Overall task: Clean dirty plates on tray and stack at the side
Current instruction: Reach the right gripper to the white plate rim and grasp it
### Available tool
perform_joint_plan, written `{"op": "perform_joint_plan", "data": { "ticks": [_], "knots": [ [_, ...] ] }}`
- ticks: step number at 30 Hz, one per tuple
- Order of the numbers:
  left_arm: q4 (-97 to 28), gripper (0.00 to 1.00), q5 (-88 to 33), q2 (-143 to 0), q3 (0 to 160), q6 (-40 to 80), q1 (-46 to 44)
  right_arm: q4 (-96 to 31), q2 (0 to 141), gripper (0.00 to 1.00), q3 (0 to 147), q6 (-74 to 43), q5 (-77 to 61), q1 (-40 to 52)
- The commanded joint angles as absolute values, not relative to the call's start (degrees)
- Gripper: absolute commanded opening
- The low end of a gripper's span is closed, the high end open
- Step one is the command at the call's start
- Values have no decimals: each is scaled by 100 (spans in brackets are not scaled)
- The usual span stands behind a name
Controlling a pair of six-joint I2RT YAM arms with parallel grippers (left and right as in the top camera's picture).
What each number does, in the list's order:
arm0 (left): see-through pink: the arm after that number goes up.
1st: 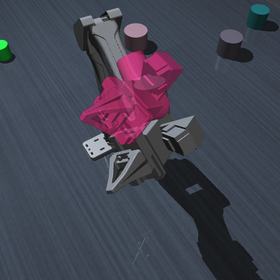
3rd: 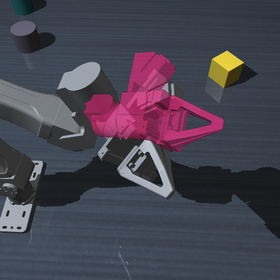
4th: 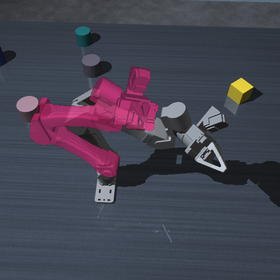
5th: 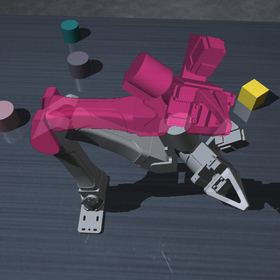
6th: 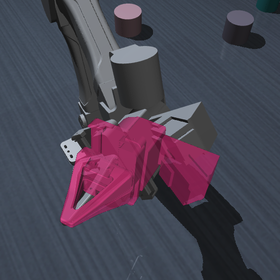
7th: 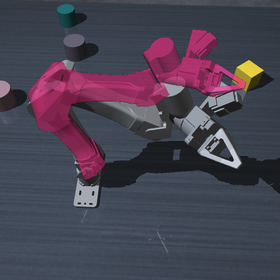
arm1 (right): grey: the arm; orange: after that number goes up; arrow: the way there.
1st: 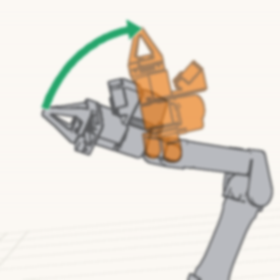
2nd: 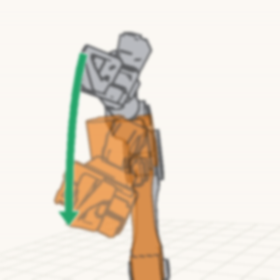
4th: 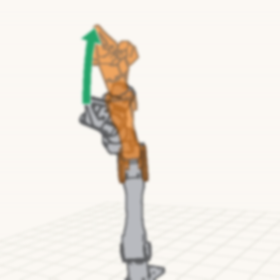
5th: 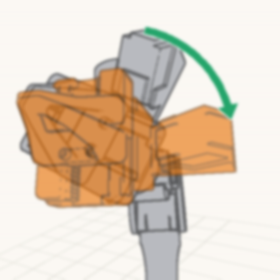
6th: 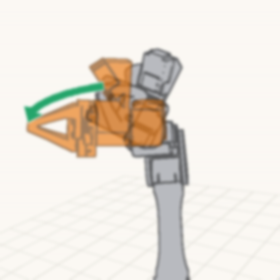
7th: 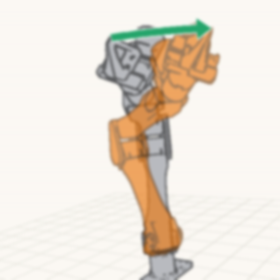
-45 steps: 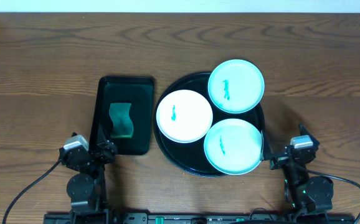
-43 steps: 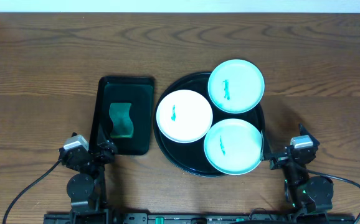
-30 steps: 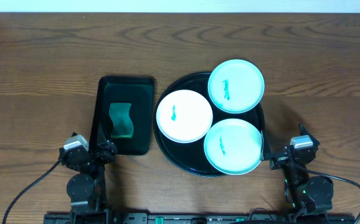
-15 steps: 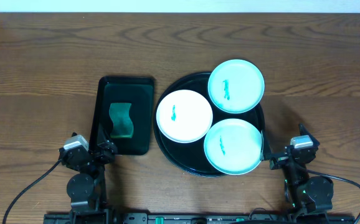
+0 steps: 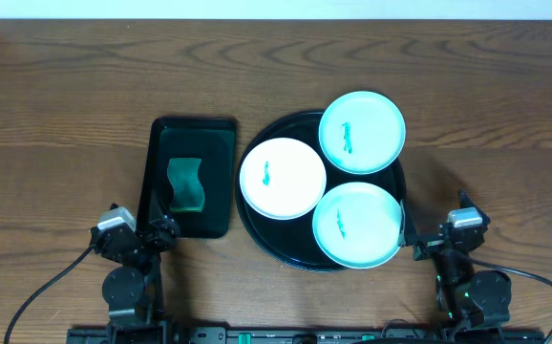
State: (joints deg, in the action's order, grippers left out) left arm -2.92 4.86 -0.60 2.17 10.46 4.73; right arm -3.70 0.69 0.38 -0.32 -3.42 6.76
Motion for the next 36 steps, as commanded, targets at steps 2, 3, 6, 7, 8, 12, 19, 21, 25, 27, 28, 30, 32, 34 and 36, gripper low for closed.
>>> {"op": "perform_joint_plan", "data": {
  "ticks": [2,3,6,7,8,12,19,21,25,27,28,30,32,34,36],
  "knots": [
    [-377,78,569,-172,43,1007,499,-270,38,99,56,-423,-650,646],
    [-392,78,563,-231,75,1009,499,-274,38,99,95,-423,-705,646],
    [-432,78,499,-707,373,1011,497,-283,97,99,311,-416,-760,646],
    [-482,78,482,-945,561,1011,497,-287,165,99,399,-419,-768,646],
    [-537,78,436,-1164,749,1011,497,-303,259,99,497,-419,-808,646],
    [-821,78,233,-2176,1647,1011,497,-377,930,99,1044,-370,-1046,646],
    [-2882,78,-390,-4447,4300,1044,497,-565,3142,99,2825,-115,-1566,646],
    [-3664,78,-388,-4991,5148,1122,497,-961,3933,99,3562,-117,-1782,646],
    [-5363,78,-469,-5957,6921,1636,497,-2235,5454,99,5151,-115,-2309,648],
    [-6114,78,-746,-6434,7771,1636,497,-3260,6423,99,6228,51,-2700,655],
    [-6425,78,-843,-6624,8064,1632,497,-3728,6831,99,6683,200,-2849,683],
    [-6851,78,-926,-6895,8374,1632,497,-4493,7474,99,7382,360,-2899,777],
    [-6936,78,-1011,-7026,8396,1621,497,-4958,7990,99,7863,462,-2902,864],
    [-6938,78,-869,-7175,8364,1619,497,-4993,8396,99,8088,462,-2899,915],
    [-6921,78,-792,-7288,8361,1616,497,-4786,8600,99,8093,397,-2928,921]
  ]
}}
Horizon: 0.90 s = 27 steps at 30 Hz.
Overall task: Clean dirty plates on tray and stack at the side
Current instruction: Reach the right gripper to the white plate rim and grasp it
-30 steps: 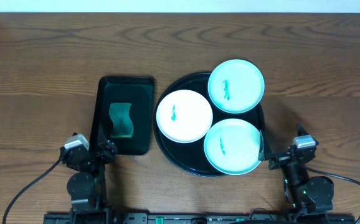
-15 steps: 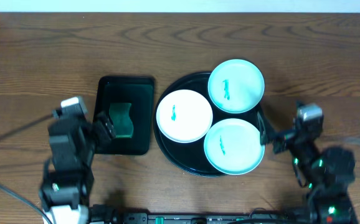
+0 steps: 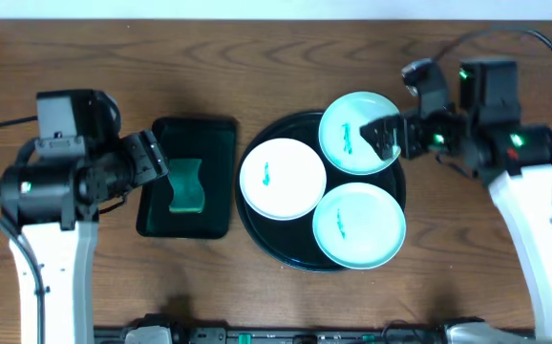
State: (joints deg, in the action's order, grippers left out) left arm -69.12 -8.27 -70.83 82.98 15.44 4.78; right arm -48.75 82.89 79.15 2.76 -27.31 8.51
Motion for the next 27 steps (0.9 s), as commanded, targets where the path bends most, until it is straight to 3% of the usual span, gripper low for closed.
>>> {"op": "perform_joint_plan", "data": {
  "ticks": [1,4,6,8,12,15,19,27],
  "knots": [
    [-6897,78,-792,-7336,8361,1616,497,-4731,8687,99,8093,250,-3000,921],
    [-6879,78,-797,-7485,8361,1619,497,-4661,8995,99,8082,-137,-3632,956],
    [-6877,78,-794,-7524,8359,1616,497,-4650,9146,85,8082,-104,-3605,1050],
    [-6873,78,-794,-7572,8359,1616,497,-4652,9314,83,8082,-309,-3371,1199],
    [-6932,78,-705,-7804,8359,1619,497,-4764,9778,64,8082,-1826,-1756,1868],
    [-7050,78,-528,-8003,8359,1621,497,-4888,10077,60,8082,-2510,-797,2274],
    [-7050,78,-510,-8246,8359,1619,497,-4807,10608,58,8082,-2526,-707,2598],
    [-7065,78,-353,-8556,8359,1616,497,-4705,11705,32,8082,-2222,-906,2982]
  ]
}}
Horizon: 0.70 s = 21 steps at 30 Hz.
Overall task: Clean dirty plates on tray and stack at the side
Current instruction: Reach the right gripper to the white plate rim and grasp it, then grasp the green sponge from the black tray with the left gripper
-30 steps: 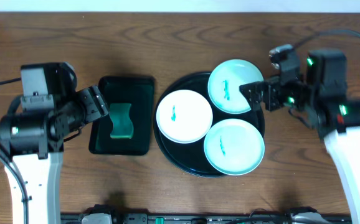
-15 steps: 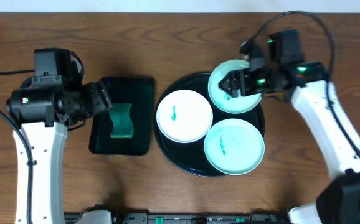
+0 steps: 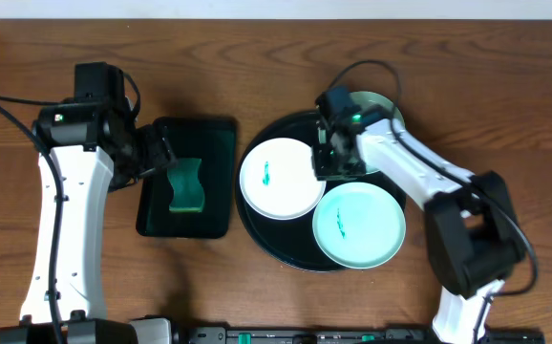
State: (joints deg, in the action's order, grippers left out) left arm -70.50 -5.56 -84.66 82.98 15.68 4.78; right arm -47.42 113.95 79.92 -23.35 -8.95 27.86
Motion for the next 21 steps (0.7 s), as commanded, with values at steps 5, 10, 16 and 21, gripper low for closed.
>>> {"op": "perform_joint_plan", "data": {
  "ticks": [5,10,16,21],
  "knots": [
    [-7067,78,-336,-8573,8335,1614,497,-4475,12055,19,8082,-2158,-908,3015],
    [-6952,77,-336,-8573,8090,1476,497,-4473,12055,1,8082,-2161,-906,3015],
    [-6292,72,-342,-8576,7323,1057,497,-4460,12055,1,8082,-2158,-884,3015],
    [-5621,72,-447,-8788,6849,1031,397,-4427,12057,1,8082,-2161,-886,3024]
  ]
}}
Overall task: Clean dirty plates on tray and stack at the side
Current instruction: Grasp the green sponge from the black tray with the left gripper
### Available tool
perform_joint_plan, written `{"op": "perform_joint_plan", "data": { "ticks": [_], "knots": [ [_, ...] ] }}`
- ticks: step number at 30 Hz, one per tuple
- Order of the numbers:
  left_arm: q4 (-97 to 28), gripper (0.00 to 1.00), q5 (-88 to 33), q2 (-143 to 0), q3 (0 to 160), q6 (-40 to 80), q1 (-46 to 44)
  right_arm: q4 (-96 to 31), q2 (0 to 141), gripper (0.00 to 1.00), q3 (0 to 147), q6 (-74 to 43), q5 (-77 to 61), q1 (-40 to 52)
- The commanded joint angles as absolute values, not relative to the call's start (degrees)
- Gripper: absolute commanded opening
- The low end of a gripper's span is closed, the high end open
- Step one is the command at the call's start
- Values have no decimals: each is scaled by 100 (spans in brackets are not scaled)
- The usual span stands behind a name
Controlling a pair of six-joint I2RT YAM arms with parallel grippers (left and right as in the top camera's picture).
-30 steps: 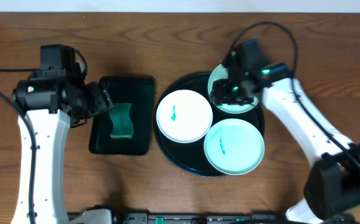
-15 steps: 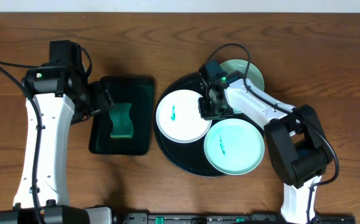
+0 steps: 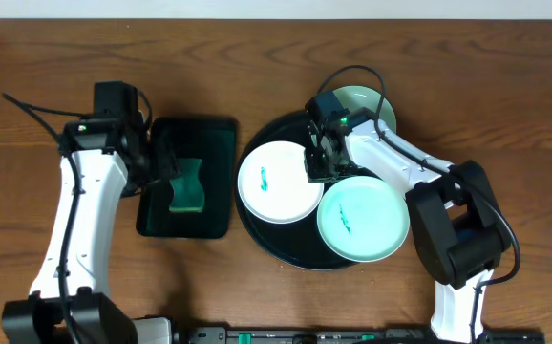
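A round black tray (image 3: 257, 225) holds three plates. The white plate (image 3: 276, 183) on its left carries a green smear. A teal plate (image 3: 364, 222) at the front right is smeared too. The second teal plate (image 3: 370, 98) at the back is partly hidden under my right arm. My right gripper (image 3: 318, 166) sits low at the white plate's right rim, and its jaws are hidden from above. A green sponge (image 3: 188, 187) lies in a dark green rectangular tray (image 3: 207, 134). My left gripper (image 3: 165, 161) hangs open at the sponge's upper left corner.
The brown wooden table stretches around both trays. My left arm runs up the left side and my right arm crosses the lower right of the round tray. Cables loop above the right wrist and out to the left.
My left gripper has come right and down, closer to the sponge. The right gripper has dropped slightly along the white plate's rim. The white plate sits a touch further left.
Both arms were first folded at the table's front edge, with all three plates uncovered. Then they stood raised, the left beside the sponge tray and the right open over the back teal plate. Later the right reached between the plates, and now both grippers are low.
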State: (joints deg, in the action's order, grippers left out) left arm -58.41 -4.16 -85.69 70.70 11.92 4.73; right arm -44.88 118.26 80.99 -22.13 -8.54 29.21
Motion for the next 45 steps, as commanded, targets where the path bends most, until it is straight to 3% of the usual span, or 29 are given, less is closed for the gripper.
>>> {"op": "perform_joint_plan", "data": {
  "ticks": [1,13,19,31,40,45],
  "knots": [
    [-5572,72,-447,-8910,6836,1031,342,-4425,12057,1,8082,-2161,-886,3030],
    [-5437,70,-445,-10372,6836,1033,99,-4436,12066,1,8079,-2093,-882,3044],
    [-5297,59,-585,-10672,6836,939,86,-4416,12066,1,8079,-2095,-884,3044],
    [-5153,59,-827,-10805,7157,1175,62,-4412,12066,1,8079,-2093,-884,3048],
    [-4853,59,-231,-10836,7061,1831,38,-4405,12066,1,8079,-2093,-882,3057],
    [-4418,54,-311,-10838,6545,1804,27,-4364,12068,1,8079,-2095,-843,3105]
  ]
}}
